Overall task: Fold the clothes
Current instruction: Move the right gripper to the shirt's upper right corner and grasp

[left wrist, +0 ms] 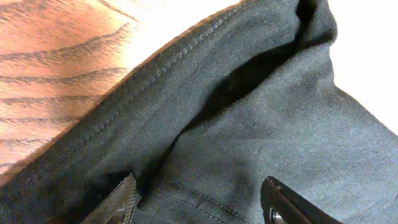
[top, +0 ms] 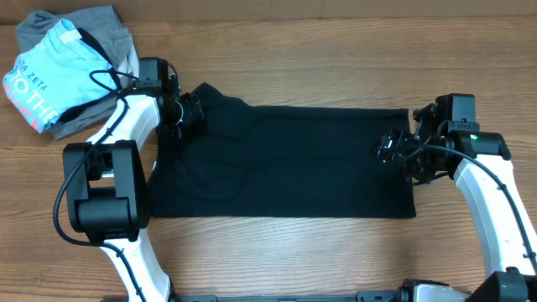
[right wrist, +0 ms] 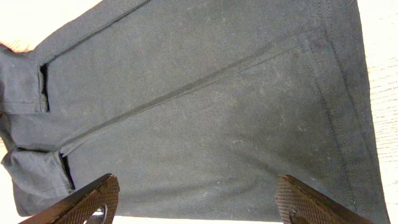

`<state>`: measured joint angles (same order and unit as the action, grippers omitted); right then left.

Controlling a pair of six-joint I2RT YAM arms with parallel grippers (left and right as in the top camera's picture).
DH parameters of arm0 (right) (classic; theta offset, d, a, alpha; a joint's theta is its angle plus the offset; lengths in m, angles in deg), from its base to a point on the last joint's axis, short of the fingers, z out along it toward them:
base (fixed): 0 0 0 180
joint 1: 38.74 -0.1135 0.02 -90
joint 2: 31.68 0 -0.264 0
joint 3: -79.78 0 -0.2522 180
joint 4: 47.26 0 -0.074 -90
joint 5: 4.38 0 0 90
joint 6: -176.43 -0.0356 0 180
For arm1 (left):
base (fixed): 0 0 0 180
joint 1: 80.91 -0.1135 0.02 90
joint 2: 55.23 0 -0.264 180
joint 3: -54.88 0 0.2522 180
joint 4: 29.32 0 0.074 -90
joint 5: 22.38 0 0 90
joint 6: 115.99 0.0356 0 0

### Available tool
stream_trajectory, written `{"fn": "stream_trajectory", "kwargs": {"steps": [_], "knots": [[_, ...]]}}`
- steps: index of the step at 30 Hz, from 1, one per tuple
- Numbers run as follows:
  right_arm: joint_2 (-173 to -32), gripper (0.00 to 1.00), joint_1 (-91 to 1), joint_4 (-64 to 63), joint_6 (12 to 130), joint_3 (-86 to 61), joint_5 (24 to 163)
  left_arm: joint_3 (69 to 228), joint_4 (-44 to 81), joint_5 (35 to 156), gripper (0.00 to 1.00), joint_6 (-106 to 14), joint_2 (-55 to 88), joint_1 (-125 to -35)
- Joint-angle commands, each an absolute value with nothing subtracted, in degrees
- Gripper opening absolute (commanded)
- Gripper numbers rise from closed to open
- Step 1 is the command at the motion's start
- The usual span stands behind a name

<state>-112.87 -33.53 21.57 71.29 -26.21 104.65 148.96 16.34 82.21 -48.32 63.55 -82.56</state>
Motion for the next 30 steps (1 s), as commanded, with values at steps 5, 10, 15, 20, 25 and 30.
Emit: {"fn": "stream_trajectory", "kwargs": {"steps": [5, 10, 15, 20, 25, 30], "knots": [[-112.9, 0.85, -33.4, 21.2, 71.7, -26.6, 104.1, 149.5, 16.3, 82.9, 0.45, -48.2, 65.7, -82.8], [-112.9, 0.85, -33.4, 21.1, 71.7, -26.6, 104.1, 149.6, 16.3, 82.9, 0.28, -48.2, 65.7, -82.8], [-112.9, 0.81, -33.4, 19.3, 71.2, -26.6, 103.8, 149.6, 16.8, 82.9, 0.08, -48.3, 65.7, -82.8], [-112.9, 0.88, -33.3, 8.4, 65.4, -26.3, 101.8, 149.6, 17.2, 82.9, 0.04, -48.3, 65.7, -82.8], [-112.9, 0.9, -33.3, -2.7, 62.3, -25.9, 100.0, 149.6, 17.3, 82.9, 0.04, -48.3, 65.7, -82.8], [-115.7, 0.89, -33.0, -9.7, 59.8, -24.6, 97.0, 149.6, 17.5, 82.9, 0.04, -48.2, 65.7, -82.8]]}}
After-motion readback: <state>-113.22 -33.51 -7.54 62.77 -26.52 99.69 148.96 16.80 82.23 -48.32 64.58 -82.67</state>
